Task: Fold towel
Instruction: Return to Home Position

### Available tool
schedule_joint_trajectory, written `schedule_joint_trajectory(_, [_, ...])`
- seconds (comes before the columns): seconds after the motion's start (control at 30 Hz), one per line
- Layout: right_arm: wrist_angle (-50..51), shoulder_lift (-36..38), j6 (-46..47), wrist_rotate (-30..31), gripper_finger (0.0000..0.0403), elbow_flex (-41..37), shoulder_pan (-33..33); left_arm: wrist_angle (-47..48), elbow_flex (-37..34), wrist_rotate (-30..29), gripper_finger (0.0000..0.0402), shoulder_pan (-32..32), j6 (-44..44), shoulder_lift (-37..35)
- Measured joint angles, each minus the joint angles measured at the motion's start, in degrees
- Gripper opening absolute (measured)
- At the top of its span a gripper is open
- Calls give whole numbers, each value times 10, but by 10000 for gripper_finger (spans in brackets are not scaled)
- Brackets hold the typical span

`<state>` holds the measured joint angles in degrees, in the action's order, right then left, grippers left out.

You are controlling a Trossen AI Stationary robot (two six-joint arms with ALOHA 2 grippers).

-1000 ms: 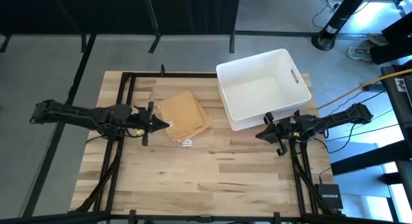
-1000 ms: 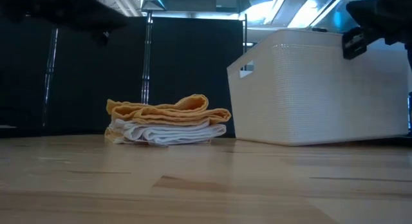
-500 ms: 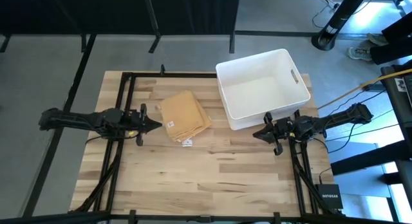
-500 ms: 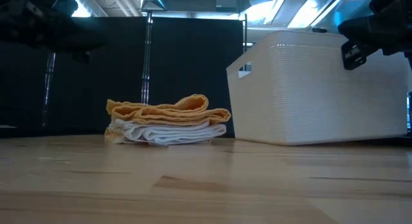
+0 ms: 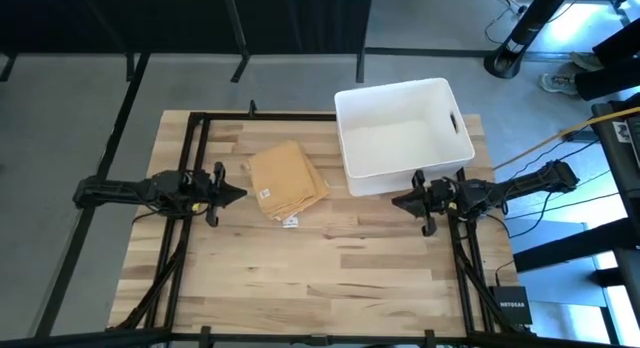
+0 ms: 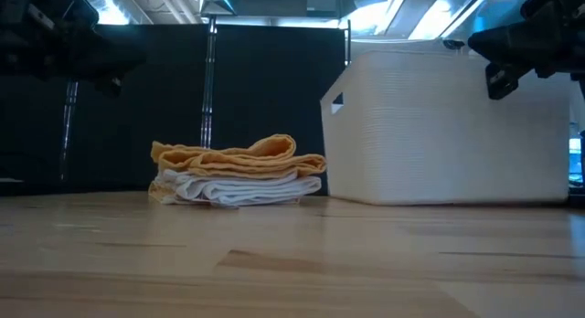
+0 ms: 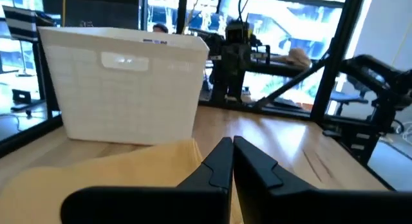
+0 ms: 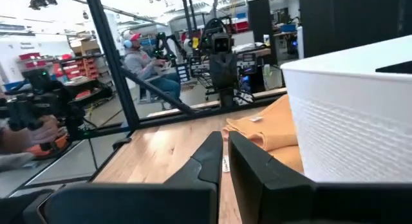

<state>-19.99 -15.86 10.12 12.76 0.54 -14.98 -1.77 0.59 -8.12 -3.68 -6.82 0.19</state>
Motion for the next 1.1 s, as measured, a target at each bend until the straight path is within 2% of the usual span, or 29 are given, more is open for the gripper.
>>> schedule_joint_trajectory(0.3, [18,0,1,-7,31,0,0,-1,-1,1,4,0,-2,4])
schedule_joint_trajectory(0.73, [132,0,1,-13,31,-1,0,-1,-1,1,4,0,-6,4])
schedule_joint_trajectory(1.1, [143,0,1,-13,30,-1,0,-1,-1,1,4,0,-2,4])
